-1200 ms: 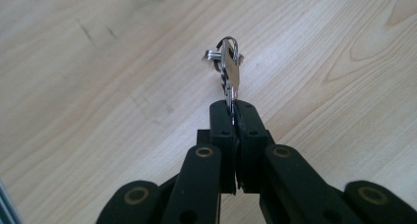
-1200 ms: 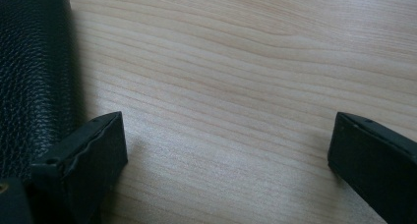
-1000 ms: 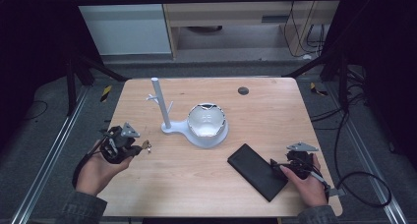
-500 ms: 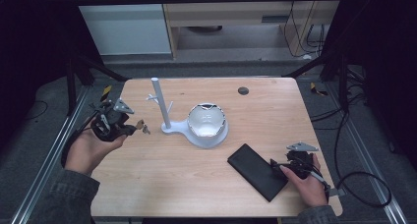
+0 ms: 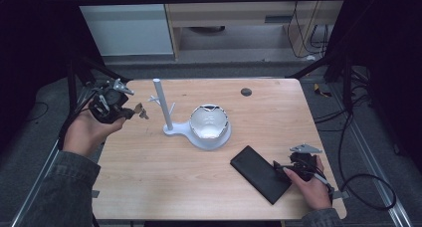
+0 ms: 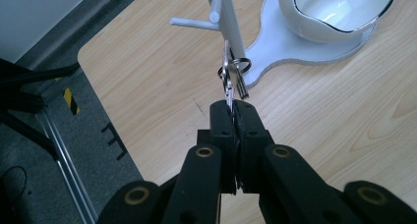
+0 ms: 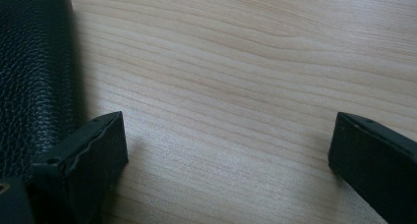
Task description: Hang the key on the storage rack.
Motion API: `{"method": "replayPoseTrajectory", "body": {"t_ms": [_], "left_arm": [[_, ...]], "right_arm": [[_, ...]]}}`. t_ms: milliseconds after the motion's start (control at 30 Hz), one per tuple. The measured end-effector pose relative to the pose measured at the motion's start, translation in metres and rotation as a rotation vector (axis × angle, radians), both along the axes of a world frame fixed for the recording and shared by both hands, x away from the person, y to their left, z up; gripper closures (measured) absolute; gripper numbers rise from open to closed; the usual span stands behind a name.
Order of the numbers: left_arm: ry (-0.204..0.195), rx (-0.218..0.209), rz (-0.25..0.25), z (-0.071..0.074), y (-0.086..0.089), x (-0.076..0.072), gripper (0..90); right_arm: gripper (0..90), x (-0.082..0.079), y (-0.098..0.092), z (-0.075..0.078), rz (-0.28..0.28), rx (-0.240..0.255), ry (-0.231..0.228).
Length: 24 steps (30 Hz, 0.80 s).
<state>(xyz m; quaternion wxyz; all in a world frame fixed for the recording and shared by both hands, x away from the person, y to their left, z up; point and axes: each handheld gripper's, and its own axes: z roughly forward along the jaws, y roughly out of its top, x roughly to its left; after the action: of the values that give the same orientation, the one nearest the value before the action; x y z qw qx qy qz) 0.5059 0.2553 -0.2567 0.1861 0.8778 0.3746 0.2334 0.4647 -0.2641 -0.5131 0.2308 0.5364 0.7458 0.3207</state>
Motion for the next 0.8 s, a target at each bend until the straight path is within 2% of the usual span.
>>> {"method": "replayPoseTrajectory", "body": {"t_ms": [500,800], "left_arm": [[0.008,-0.008,0.017,0.003,0.004,0.014,88.4],[0.011,0.000,0.018,0.001,-0.001,0.022,88.3]], "right_arm": [[1.7,0.000,0.000,0.000,-0.002,-0.001,-0.001],[1.8,0.000,0.000,0.000,-0.003,-0.003,-0.001]]}}
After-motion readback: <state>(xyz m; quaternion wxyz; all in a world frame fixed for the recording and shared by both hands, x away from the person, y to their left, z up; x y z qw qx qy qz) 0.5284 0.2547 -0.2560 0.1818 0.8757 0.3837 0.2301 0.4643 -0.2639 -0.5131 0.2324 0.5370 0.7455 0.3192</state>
